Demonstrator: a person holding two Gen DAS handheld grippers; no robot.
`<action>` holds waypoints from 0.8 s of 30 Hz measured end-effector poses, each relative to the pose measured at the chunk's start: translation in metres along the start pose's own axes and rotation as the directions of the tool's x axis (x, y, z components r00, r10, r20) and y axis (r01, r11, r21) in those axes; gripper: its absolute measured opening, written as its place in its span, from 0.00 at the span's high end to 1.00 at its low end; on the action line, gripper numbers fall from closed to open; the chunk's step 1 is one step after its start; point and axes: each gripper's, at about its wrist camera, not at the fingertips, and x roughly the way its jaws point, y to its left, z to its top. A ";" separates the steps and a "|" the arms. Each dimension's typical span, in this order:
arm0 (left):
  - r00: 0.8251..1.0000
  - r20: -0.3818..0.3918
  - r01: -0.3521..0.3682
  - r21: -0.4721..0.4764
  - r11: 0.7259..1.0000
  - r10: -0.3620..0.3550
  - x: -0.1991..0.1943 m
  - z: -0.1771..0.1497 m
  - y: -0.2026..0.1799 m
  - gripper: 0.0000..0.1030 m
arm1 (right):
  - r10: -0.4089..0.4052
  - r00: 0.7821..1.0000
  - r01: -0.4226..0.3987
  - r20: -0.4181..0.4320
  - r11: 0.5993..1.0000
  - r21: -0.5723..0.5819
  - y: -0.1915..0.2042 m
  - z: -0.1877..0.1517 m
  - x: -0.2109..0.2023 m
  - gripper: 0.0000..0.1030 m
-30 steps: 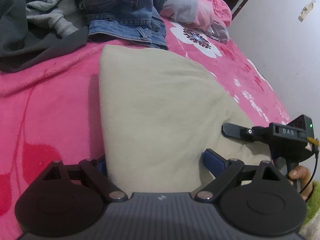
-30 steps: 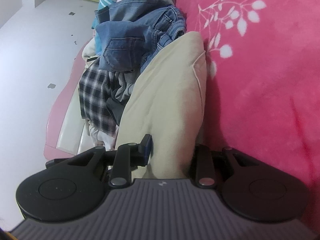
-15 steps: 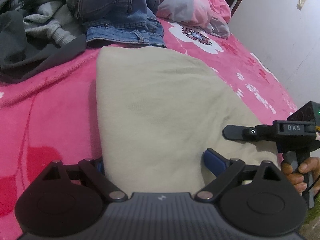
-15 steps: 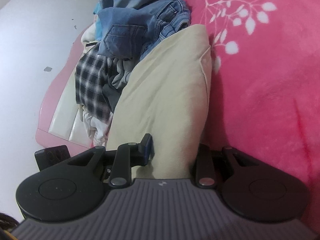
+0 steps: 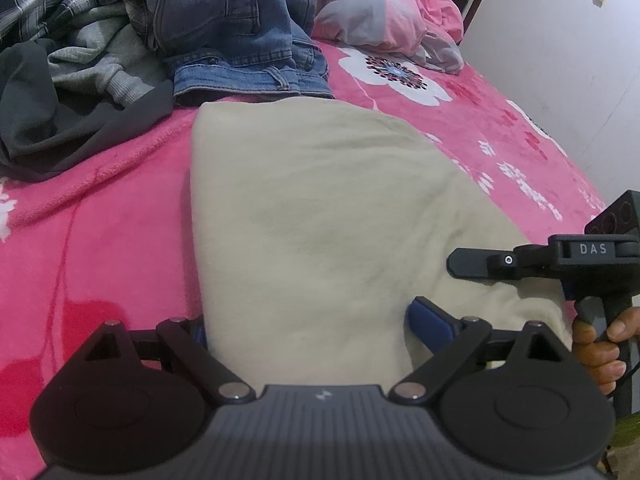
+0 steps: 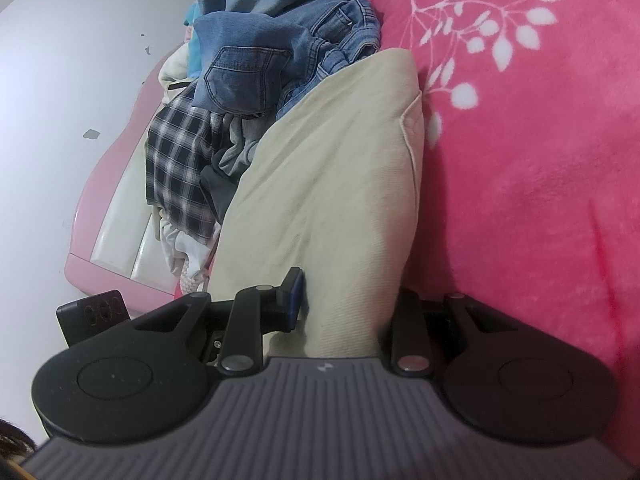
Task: Fold clothes
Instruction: 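Press the left gripper fingers against the folded khaki trousers' edge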
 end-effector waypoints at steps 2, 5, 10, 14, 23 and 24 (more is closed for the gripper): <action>1.000 0.000 -0.002 0.002 1.000 0.002 0.000 0.000 0.000 0.08 | 0.001 1.000 -0.001 0.000 1.000 0.000 0.000 0.000 0.000 0.76; 1.000 0.000 -0.004 0.003 1.000 0.004 0.000 0.000 -0.001 0.08 | 0.001 1.000 -0.001 0.000 1.000 -0.001 0.000 0.000 0.000 0.76; 1.000 0.001 -0.006 0.004 1.000 0.006 0.000 0.000 -0.001 0.08 | 0.001 1.000 -0.001 -0.001 1.000 -0.002 0.000 0.000 0.001 0.76; 1.000 0.001 -0.008 0.005 1.000 0.008 0.000 0.000 -0.002 0.08 | 0.001 1.000 -0.001 -0.001 1.000 -0.003 0.000 0.001 0.001 0.76; 1.000 0.003 -0.014 0.008 1.000 0.013 -0.001 0.000 -0.003 0.08 | 0.000 1.000 0.000 -0.002 1.000 -0.004 0.000 0.001 0.000 0.76; 1.000 0.003 -0.014 0.008 1.000 0.014 -0.001 0.000 -0.003 0.08 | 0.000 1.000 0.000 -0.002 1.000 -0.005 0.000 0.000 0.000 0.76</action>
